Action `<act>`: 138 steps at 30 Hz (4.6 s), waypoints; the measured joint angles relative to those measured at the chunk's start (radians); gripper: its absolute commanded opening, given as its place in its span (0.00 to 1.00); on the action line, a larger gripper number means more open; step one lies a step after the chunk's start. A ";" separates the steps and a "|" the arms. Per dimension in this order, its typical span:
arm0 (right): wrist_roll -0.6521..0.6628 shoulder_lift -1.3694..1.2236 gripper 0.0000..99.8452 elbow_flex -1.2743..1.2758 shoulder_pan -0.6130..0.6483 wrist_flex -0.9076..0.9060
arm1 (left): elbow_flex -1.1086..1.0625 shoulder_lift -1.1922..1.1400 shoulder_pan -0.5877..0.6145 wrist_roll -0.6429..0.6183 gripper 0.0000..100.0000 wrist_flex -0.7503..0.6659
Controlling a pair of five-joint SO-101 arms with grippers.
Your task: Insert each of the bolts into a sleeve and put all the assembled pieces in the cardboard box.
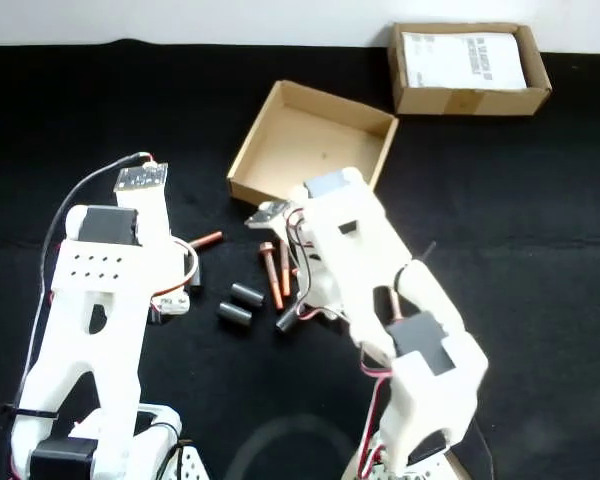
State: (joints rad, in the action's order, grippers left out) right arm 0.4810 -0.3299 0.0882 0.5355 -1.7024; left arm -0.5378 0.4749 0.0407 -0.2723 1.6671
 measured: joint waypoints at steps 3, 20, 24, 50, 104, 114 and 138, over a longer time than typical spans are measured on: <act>-0.011 -0.060 0.31 0.000 0.000 0.012 | 0.000 0.000 0.000 0.000 0.01 0.000; 0.064 -0.081 0.31 -0.097 0.087 0.146 | -0.026 0.000 0.072 0.000 0.01 -0.034; 0.064 -0.149 0.31 -0.100 0.091 0.173 | -0.091 0.000 0.084 -0.002 0.01 -0.074; 0.081 -0.319 0.01 -0.262 0.078 0.209 | -0.189 0.000 0.087 -0.003 0.01 -0.164; -0.321 1.100 0.01 0.227 -0.726 0.164 | 0.057 -0.086 -0.443 0.600 0.01 -0.440; -0.324 1.470 0.01 0.592 -0.726 0.219 | 0.404 -0.552 -0.563 0.489 0.01 -0.385; -0.236 1.522 0.01 0.666 -0.727 0.230 | 0.781 -1.082 -0.569 0.534 0.14 -0.373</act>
State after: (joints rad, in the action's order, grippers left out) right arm 0.2447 1.1922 0.7541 -0.1918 -1.4722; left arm 0.2432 -0.6068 -0.5286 0.2616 1.2942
